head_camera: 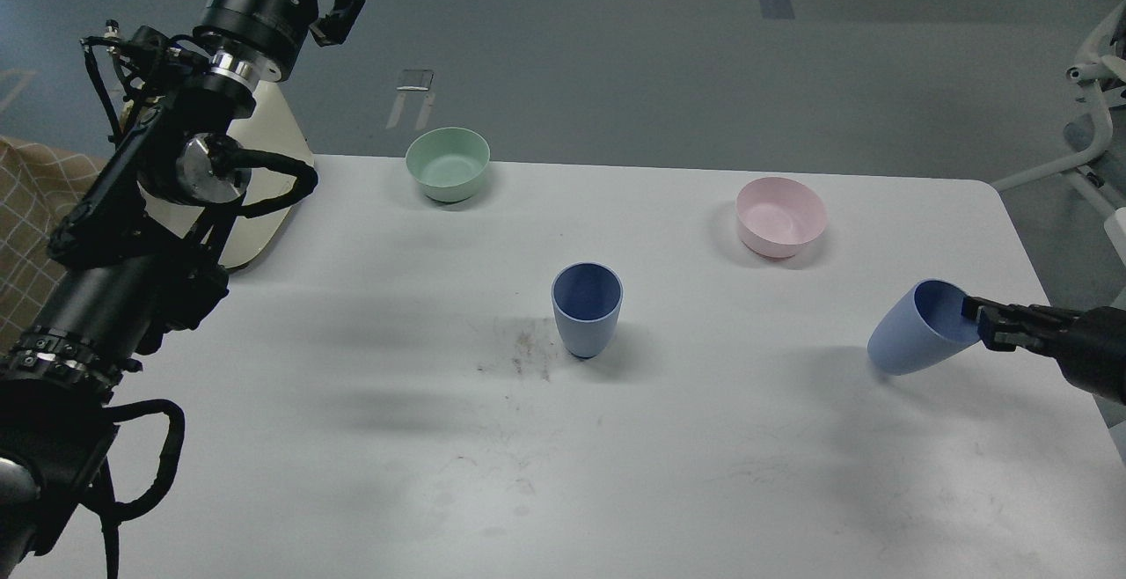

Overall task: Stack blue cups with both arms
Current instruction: 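Lift the cup and lower it into the centered blue cup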

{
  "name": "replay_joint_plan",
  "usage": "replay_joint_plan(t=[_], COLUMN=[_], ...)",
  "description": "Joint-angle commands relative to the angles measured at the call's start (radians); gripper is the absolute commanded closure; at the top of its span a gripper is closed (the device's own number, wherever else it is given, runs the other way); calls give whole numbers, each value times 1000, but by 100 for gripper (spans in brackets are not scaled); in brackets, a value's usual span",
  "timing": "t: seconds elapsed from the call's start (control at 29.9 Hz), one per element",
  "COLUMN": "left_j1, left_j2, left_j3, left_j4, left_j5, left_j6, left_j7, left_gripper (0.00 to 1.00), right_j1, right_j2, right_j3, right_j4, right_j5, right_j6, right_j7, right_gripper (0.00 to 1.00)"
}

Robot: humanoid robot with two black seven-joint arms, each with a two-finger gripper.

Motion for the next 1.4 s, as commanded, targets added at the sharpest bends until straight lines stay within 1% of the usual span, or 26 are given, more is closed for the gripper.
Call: replay_joint_plan(t=[0.0,0.03,0.07,0.1,0.13,0.2,0.27,0.33,0.4,0.5,0.53,0.67,0.74,0.8,0.94,1.2,1.37], left_j1=[-5,-5,-5,-5,-5,-5,-7,-7,-4,-1,-1,-5,-7,-7,-5,-4,-7], left_j2=[8,6,6,4,1,-6,-9,-8,-8,-9,-9,-8,-8,-8,-8,-20,-29], left_j3=[3,4,6,7,9,10,12,12,13,21,21,21,21,21,21,21,21], left_j4=[0,0,0,0,0,0,0,-2,-2,-2,-2,-2,-3,-3,-5,-5,-3], left_j5=[-1,-1,-1,-1,-1,2,0,0,2,2,2,2,2,2,2,2,2], left_j6=[-1,-1,-1,-1,-1,1,1,1,-1,-9,-9,-10,-9,-10,-10,-9,-9], left_j7=[0,0,0,0,0,2,2,2,2,2,2,2,2,2,0,0,0], left_gripper=[2,2,2,2,2,2,2,2,2,2,2,2,2,2,2,2,2], right_j1=[6,11,30,43,47,58,96,153,265,473,474,673,721,733,730,735,741], right_j2=[-2,1,7,6,4,12,50,78,105,148,148,217,240,251,286,308,351], right_j3=[135,157,181,183,180,165,142,117,36,-171,-171,-416,-501,-542,-595,-616,-615], right_j4=[41,47,61,74,96,186,268,294,306,302,302,254,228,202,156,115,79], right_j5=[7,15,39,45,47,47,48,50,48,45,45,36,32,16,-94,-108,-108], right_j6=[0,0,0,0,0,0,0,0,0,0,0,0,0,0,0,0,0], right_j7=[44,55,86,95,100,100,98,97,92,66,66,37,29,26,22,16,16], right_gripper=[100,100,100,100,100,100,100,100,100,100,100,100,100,100,100,100,100])
